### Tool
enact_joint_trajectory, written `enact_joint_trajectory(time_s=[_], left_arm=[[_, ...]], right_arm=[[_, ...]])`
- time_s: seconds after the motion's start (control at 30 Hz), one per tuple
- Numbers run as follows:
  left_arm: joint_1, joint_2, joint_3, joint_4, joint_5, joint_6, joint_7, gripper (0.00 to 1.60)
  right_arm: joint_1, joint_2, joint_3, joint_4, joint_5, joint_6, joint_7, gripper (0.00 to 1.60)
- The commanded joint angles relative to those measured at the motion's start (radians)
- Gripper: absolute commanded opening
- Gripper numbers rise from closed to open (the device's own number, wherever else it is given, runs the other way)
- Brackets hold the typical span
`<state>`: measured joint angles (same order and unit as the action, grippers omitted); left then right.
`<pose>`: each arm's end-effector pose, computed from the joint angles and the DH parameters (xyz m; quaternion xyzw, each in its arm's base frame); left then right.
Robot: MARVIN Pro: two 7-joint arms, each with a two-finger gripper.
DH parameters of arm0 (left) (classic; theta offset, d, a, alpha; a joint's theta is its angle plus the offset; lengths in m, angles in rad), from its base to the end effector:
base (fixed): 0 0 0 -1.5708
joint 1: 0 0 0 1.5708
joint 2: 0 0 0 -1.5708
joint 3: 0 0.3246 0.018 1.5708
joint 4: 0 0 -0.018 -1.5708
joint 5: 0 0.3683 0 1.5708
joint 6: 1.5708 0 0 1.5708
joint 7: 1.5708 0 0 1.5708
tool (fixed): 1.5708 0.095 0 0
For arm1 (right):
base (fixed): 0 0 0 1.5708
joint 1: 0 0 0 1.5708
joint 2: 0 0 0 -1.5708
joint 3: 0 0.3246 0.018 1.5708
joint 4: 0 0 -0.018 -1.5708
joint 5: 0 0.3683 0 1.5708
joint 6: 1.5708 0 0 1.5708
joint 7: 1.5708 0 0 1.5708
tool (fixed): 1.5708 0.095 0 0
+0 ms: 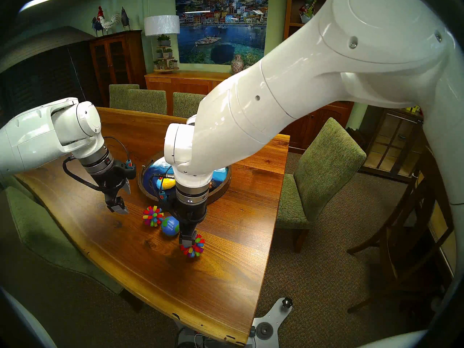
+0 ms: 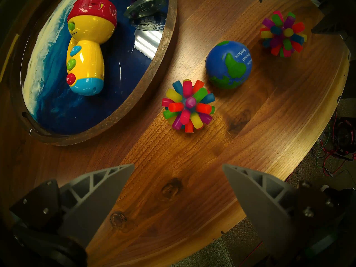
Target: Put toys in center tray
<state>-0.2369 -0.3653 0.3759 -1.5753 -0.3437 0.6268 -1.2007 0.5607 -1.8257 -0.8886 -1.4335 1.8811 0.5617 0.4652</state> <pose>0.4897 0.1824 -0.1245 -0.8088 0.5834 -0.0736 0.0032 0.4286 0.3454 -0.1739 -0.7062 -0.7039 -0.0564 0.0504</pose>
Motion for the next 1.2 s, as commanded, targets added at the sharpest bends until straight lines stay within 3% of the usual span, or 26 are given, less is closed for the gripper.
enact_joint_trajectory(time_s=[0.0,0.77,1.17], left_arm=[[-0.034,0.001,-0.026,0.0,0.002,0.001,0.0,1.6],[-0.035,0.001,-0.026,0.0,0.003,0.002,0.0,1.6],[-0.034,0.001,-0.026,-0.001,0.003,0.002,0.0,1.6]], right_arm=[[0.021,0.024,-0.006,0.026,-0.016,0.001,0.056,1.6],[-0.064,-0.027,-0.048,0.144,-0.062,-0.034,0.192,1.6],[-0.098,-0.053,-0.068,0.176,-0.064,-0.019,0.212,1.6]])
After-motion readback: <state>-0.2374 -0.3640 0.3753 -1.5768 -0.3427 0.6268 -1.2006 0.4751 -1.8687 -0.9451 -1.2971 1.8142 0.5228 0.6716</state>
